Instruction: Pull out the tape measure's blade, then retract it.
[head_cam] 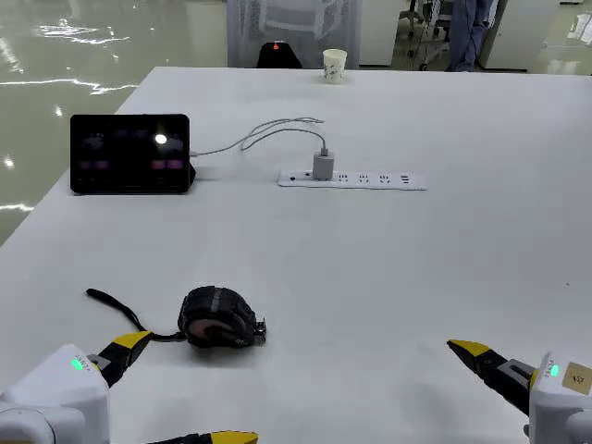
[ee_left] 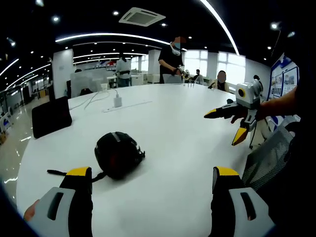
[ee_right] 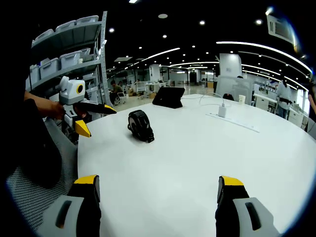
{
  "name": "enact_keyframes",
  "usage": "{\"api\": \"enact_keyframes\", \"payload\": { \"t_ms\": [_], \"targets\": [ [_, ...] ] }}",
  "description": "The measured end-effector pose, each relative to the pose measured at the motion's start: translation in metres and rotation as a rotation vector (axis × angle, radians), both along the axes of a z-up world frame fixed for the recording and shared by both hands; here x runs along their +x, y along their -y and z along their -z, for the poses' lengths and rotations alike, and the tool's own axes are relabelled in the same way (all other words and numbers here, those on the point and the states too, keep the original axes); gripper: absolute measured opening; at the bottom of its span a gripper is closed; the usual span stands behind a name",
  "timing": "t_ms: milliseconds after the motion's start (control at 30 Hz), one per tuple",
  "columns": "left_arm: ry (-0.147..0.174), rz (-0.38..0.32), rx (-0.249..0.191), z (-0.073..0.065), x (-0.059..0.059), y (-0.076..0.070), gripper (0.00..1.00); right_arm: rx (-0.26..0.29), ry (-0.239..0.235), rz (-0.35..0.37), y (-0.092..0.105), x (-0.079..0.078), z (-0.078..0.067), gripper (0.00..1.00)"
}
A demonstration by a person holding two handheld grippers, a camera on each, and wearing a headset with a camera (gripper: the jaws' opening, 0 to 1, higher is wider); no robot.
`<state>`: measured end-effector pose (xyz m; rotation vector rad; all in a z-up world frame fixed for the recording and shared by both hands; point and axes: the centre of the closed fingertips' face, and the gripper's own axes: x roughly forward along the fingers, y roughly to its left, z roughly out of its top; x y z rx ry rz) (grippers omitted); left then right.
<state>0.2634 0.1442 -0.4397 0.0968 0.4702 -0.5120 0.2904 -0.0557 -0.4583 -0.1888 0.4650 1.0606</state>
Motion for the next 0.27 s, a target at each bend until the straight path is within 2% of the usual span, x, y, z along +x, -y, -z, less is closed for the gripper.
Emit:
{"api": "enact_keyframes", "payload": {
  "t_ms": [267],
  "targets": [
    [-0.004,0.001,0.004,0.0005,-0.0018,-0.0019,0.99,0.001,0.001,-0.008,-0.0005,-0.001,-0.0008,0.99]
  ]
}}
